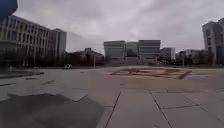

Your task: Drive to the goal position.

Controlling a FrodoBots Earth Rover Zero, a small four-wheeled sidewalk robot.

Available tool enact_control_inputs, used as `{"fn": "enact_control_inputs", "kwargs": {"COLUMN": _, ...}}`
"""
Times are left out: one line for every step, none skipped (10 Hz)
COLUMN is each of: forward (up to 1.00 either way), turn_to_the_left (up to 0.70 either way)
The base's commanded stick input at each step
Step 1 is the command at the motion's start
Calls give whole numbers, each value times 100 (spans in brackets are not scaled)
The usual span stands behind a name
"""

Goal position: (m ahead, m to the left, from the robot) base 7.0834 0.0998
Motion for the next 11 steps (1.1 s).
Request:
{"fn": "enact_control_inputs", "kwargs": {"forward": 70, "turn_to_the_left": 0}}
{"fn": "enact_control_inputs", "kwargs": {"forward": 70, "turn_to_the_left": 0}}
{"fn": "enact_control_inputs", "kwargs": {"forward": 70, "turn_to_the_left": 0}}
{"fn": "enact_control_inputs", "kwargs": {"forward": 70, "turn_to_the_left": 0}}
{"fn": "enact_control_inputs", "kwargs": {"forward": 70, "turn_to_the_left": 0}}
{"fn": "enact_control_inputs", "kwargs": {"forward": 70, "turn_to_the_left": 0}}
{"fn": "enact_control_inputs", "kwargs": {"forward": 70, "turn_to_the_left": 0}}
{"fn": "enact_control_inputs", "kwargs": {"forward": 70, "turn_to_the_left": 0}}
{"fn": "enact_control_inputs", "kwargs": {"forward": 70, "turn_to_the_left": 0}}
{"fn": "enact_control_inputs", "kwargs": {"forward": 70, "turn_to_the_left": 0}}
{"fn": "enact_control_inputs", "kwargs": {"forward": 70, "turn_to_the_left": 0}}
